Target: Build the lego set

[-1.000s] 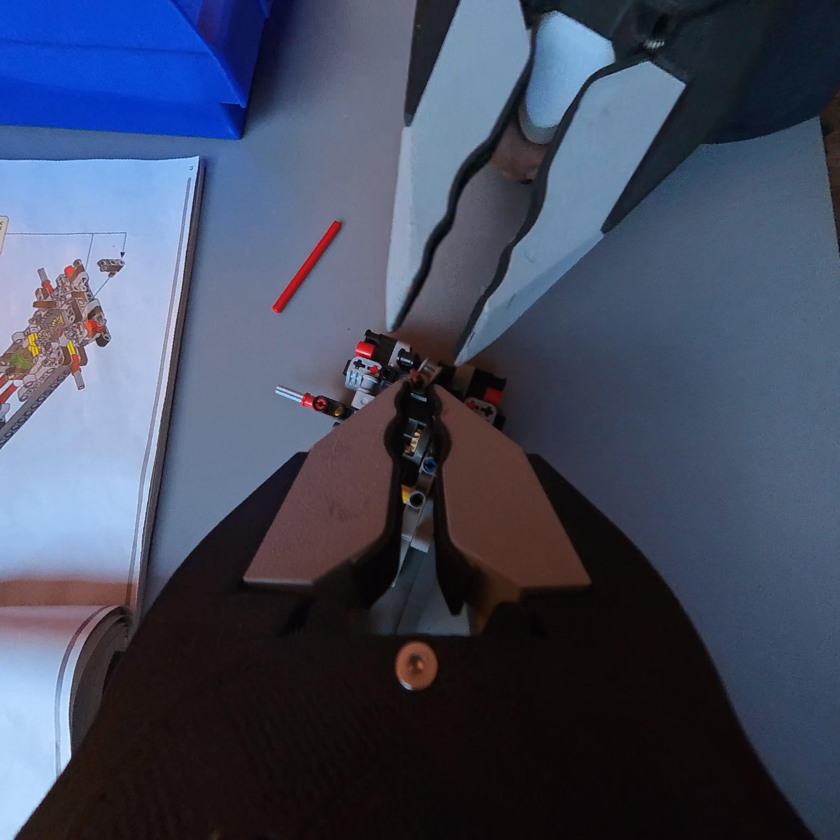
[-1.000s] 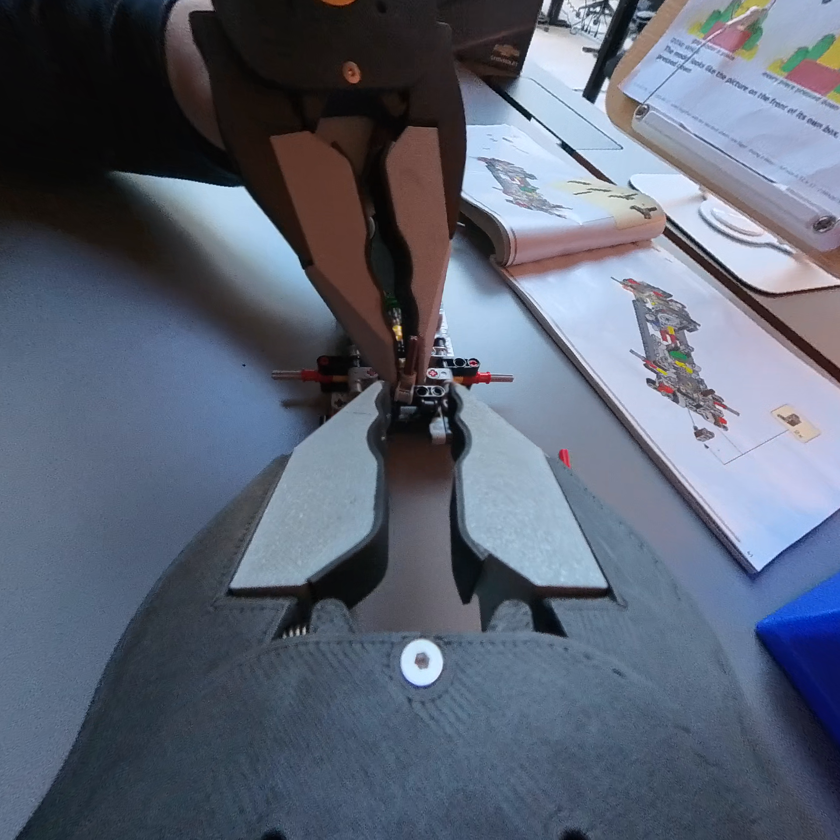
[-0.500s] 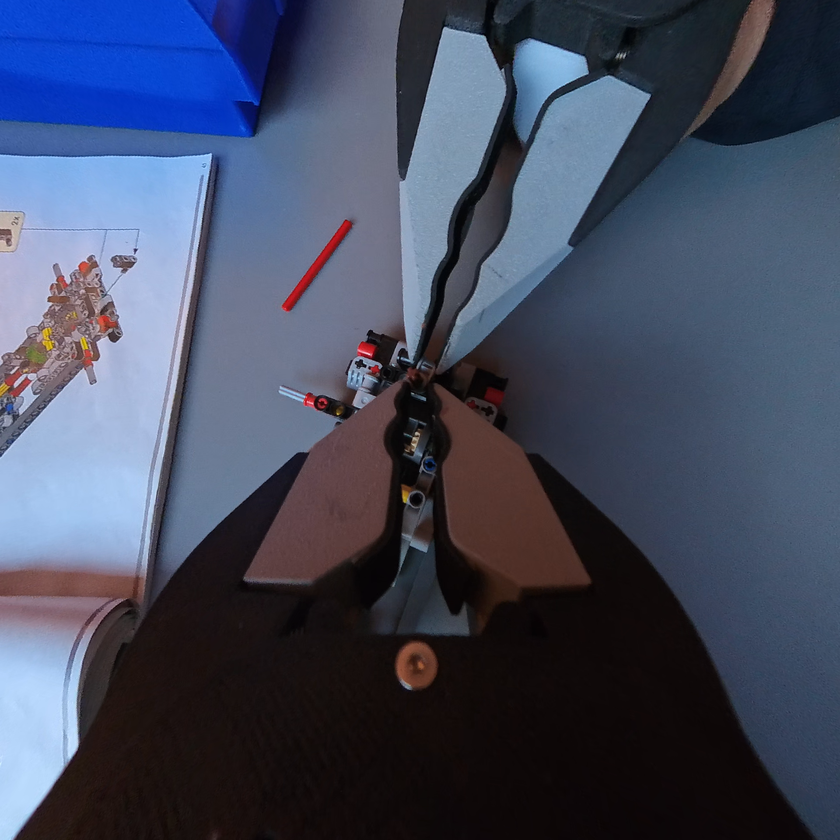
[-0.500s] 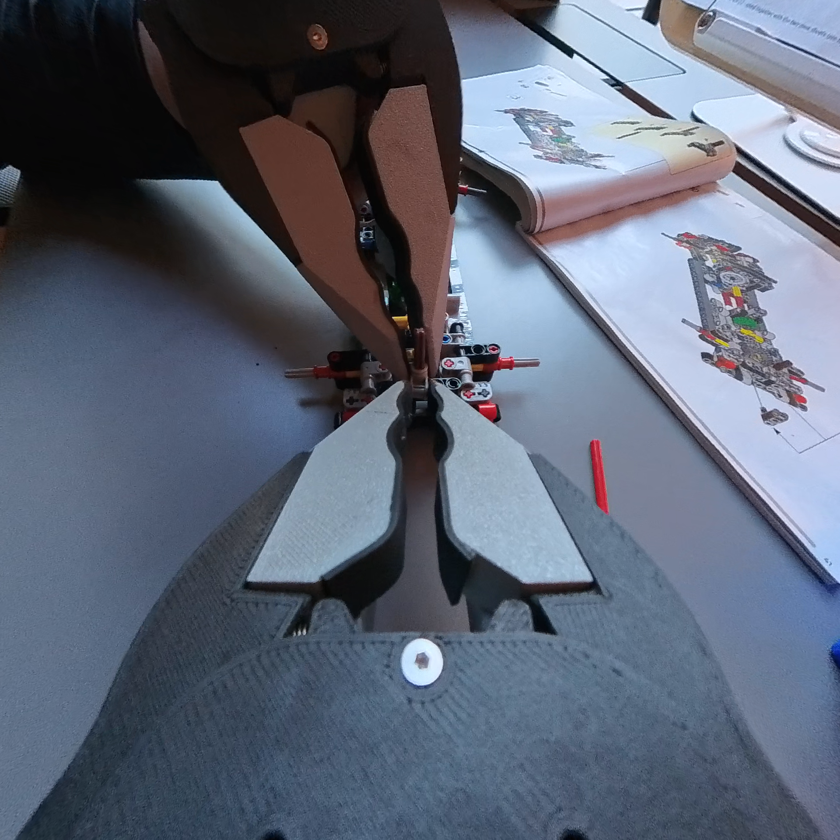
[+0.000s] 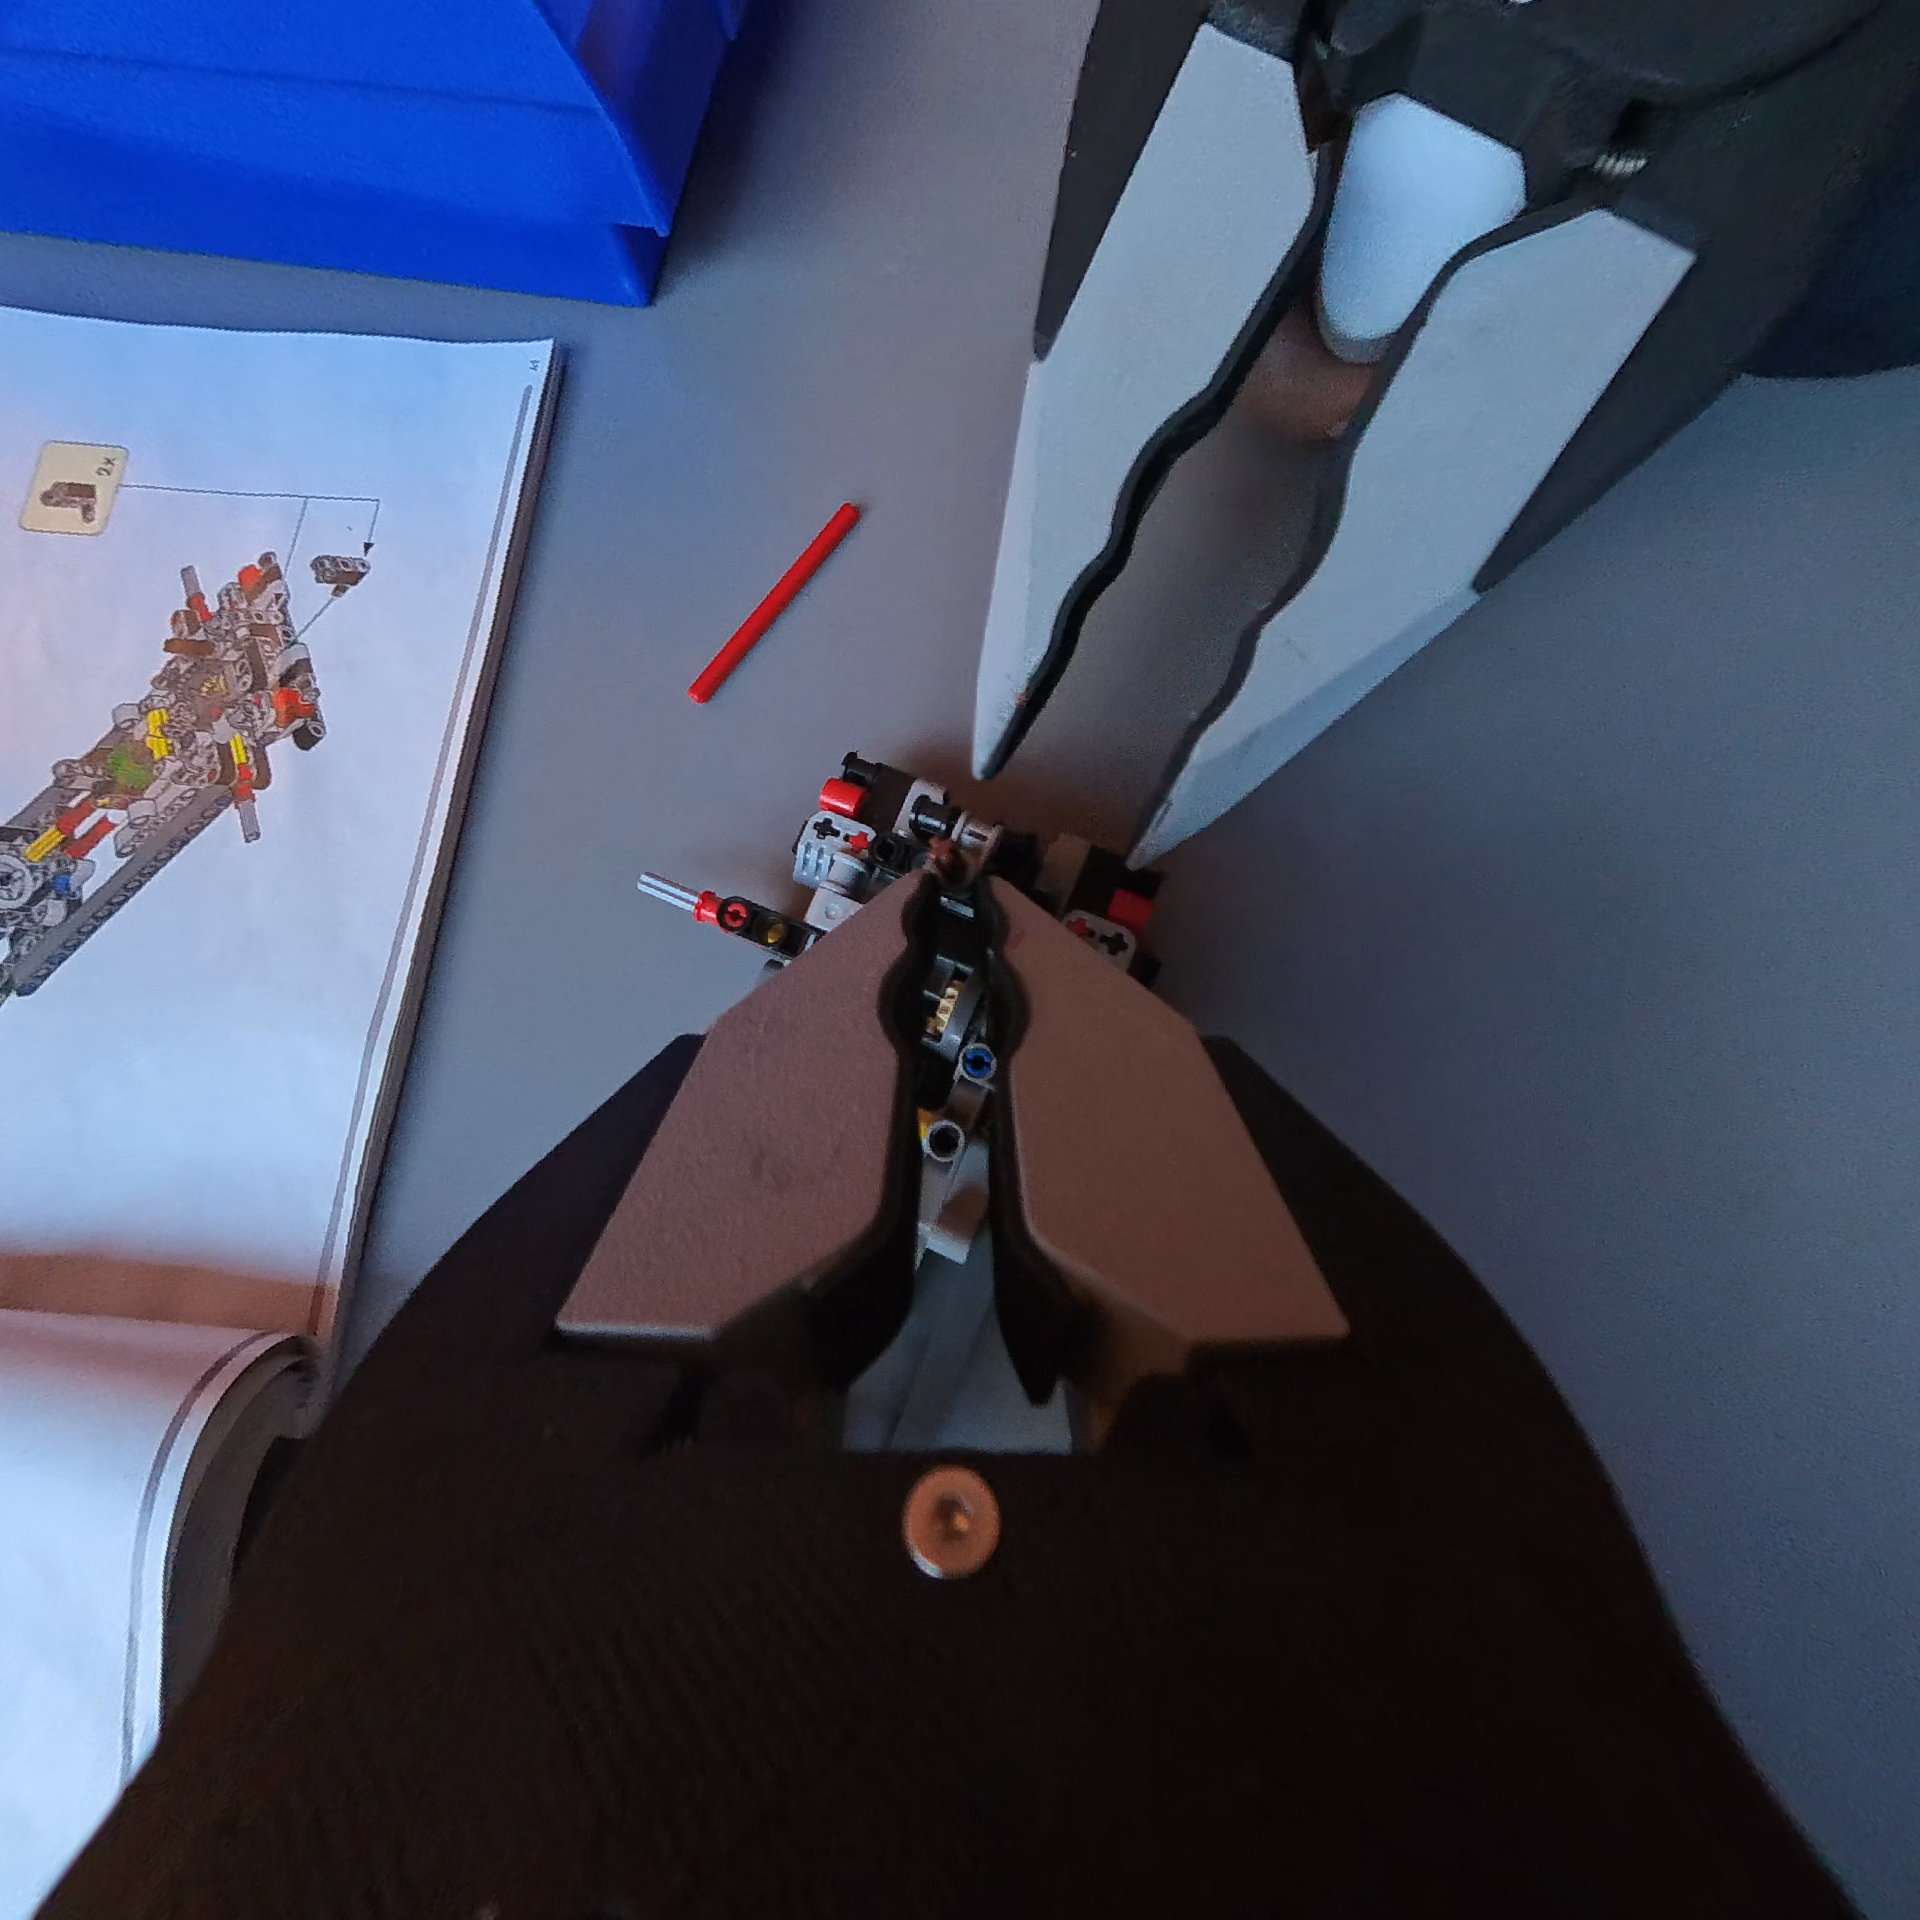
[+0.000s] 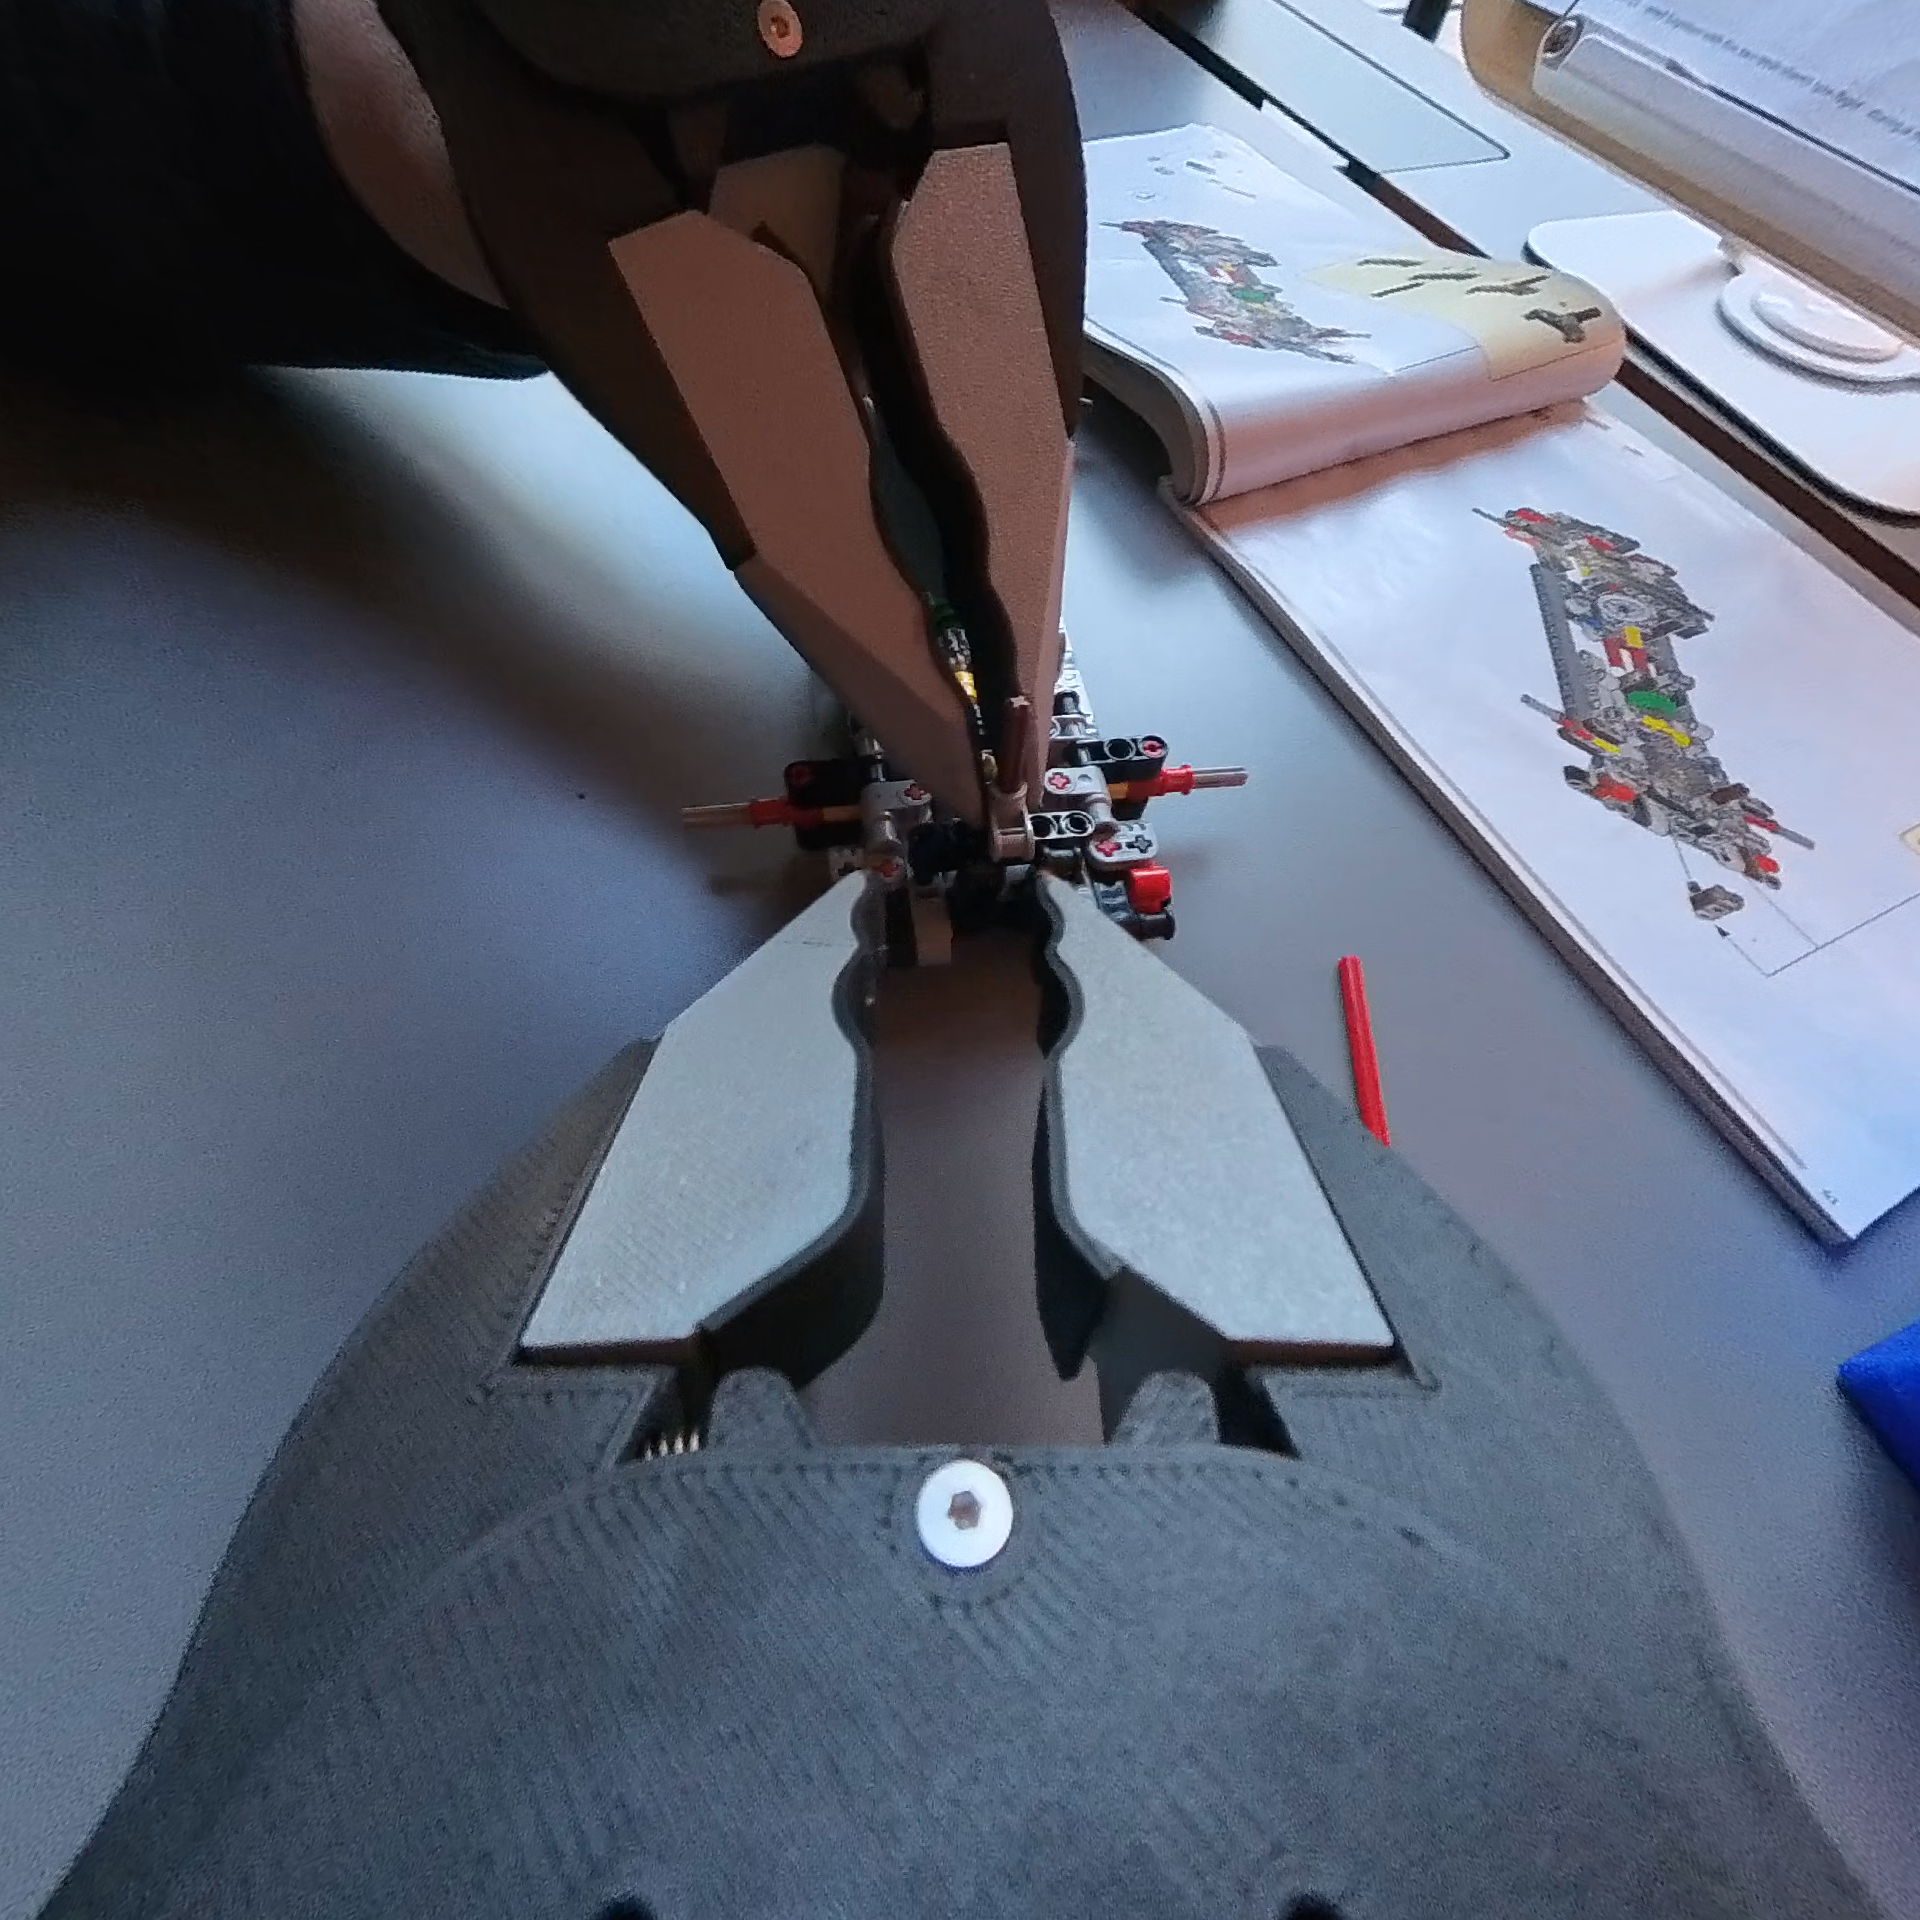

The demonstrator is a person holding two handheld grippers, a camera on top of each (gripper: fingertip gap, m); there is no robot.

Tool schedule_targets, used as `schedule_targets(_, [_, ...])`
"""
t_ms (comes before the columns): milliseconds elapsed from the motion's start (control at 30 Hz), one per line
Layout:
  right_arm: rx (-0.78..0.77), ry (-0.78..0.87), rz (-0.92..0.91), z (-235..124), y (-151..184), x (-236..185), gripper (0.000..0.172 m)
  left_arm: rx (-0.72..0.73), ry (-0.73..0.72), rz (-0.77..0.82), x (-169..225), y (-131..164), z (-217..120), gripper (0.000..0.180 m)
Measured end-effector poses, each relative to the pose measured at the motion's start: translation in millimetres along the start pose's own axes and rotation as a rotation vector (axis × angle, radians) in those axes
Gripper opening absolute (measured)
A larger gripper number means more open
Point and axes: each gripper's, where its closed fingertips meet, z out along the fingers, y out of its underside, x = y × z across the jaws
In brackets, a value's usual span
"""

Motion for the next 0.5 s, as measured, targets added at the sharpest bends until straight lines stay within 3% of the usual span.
schedule_targets(300, [-0.073,-0.041,0.089,11,7,3,0.006,0.035,0.049,-0.016,1,-7,-4,0.007])
schedule_targets(500, [-0.106,-0.072,0.116,16,10,1,0.006,0.006,0.087,0.017,2,-7,-2,0.005])
